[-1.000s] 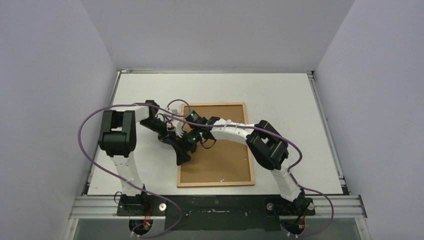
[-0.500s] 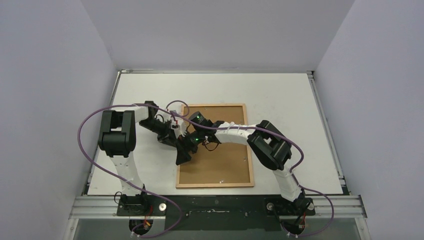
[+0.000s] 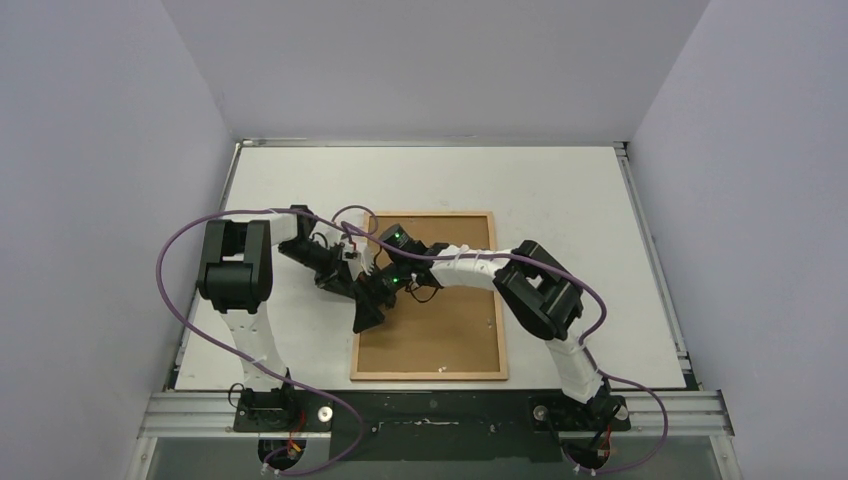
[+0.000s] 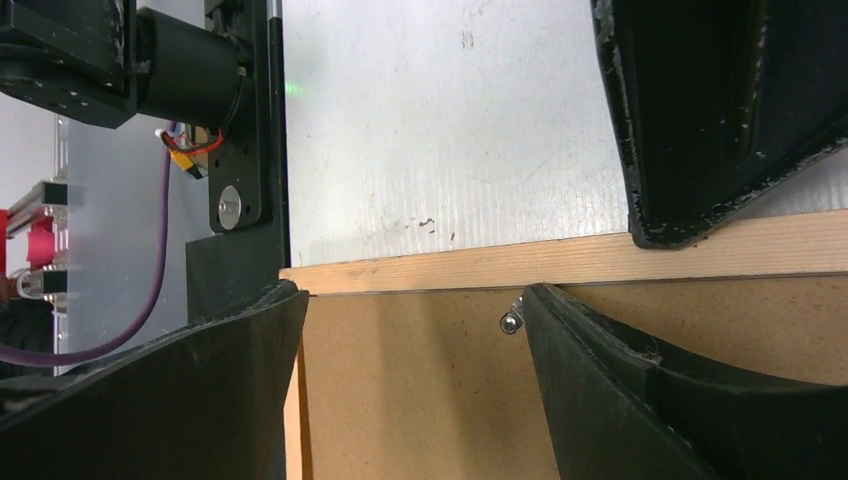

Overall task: Put the photo into the frame
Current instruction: Install the photo frame at the center of the board.

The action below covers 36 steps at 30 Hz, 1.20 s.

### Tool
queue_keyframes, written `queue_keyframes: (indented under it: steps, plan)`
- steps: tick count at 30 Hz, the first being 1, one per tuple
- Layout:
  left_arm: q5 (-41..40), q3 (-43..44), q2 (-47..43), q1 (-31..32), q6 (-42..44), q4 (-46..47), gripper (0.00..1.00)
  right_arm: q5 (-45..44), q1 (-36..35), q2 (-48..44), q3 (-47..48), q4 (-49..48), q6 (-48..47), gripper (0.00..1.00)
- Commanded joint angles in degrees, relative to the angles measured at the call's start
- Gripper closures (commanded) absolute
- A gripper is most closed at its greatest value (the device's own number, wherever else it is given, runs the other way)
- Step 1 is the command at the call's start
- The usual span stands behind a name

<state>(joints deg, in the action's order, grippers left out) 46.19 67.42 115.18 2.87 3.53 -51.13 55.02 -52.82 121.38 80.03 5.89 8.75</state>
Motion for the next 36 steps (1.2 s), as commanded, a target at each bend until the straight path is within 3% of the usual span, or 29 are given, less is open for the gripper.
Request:
queue_keyframes:
  steps: [1, 6, 25, 36]
  plan:
    - [-0.93, -0.71, 3.19, 2.12, -0.14, 12.13, 1.00, 7.16, -5.62, 2.99, -5.91, -4.30, 6.51, 0.19]
    - [-0.37, -0.46, 3.10, 2.56, -1.04, 12.97, 1.00, 6.96, -7.52, 4.01, -7.84, -11.45, 11.63, 0.19]
    - [1.68, -0.47, 2.18, 2.49, -1.57, 14.22, 1.00, 0.95, -10.80, 4.93, -5.70, -7.63, 14.92, 0.19]
    - [2.75, 0.70, -2.05, -1.85, 1.73, 8.07, 1.00, -13.25, -0.89, -5.14, 3.55, 5.29, 9.92, 0.00]
